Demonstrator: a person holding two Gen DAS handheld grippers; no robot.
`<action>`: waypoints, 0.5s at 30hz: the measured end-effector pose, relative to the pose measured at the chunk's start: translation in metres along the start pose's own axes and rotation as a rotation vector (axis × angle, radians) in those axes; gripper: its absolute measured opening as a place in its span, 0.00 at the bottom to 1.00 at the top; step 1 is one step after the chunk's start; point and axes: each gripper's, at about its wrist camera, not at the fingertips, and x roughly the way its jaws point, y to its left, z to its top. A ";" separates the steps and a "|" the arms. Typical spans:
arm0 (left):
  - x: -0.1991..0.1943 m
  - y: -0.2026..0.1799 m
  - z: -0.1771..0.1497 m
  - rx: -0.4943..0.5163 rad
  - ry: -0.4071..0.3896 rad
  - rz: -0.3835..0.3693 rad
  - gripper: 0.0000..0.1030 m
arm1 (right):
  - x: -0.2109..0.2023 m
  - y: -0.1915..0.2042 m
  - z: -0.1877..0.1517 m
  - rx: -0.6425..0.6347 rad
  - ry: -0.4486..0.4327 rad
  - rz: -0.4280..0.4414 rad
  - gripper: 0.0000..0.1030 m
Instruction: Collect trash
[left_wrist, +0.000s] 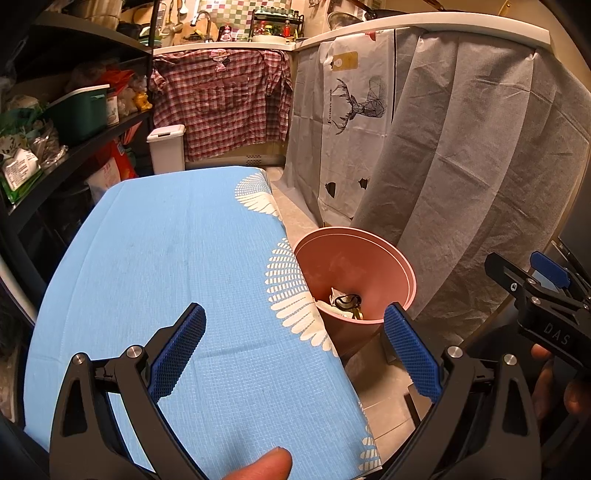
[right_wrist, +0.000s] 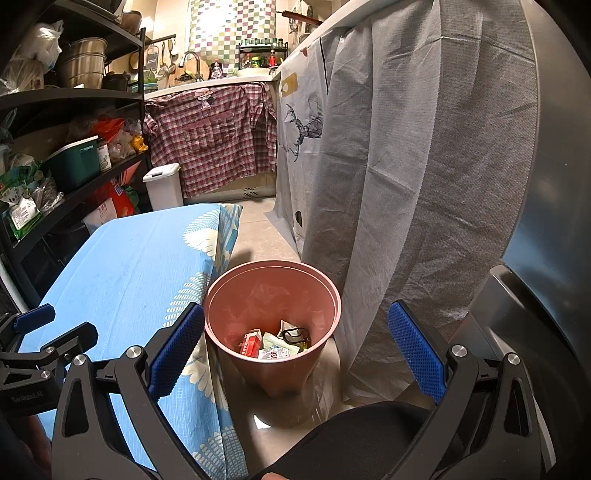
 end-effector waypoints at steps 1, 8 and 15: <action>0.000 0.000 0.000 0.001 0.000 0.001 0.91 | 0.000 0.000 0.000 0.000 0.000 0.000 0.95; -0.001 0.002 -0.001 0.003 0.000 0.002 0.91 | 0.000 0.000 0.000 0.000 0.000 0.000 0.95; -0.001 0.003 -0.001 0.001 -0.002 0.002 0.91 | 0.000 0.000 0.000 0.000 -0.001 0.001 0.95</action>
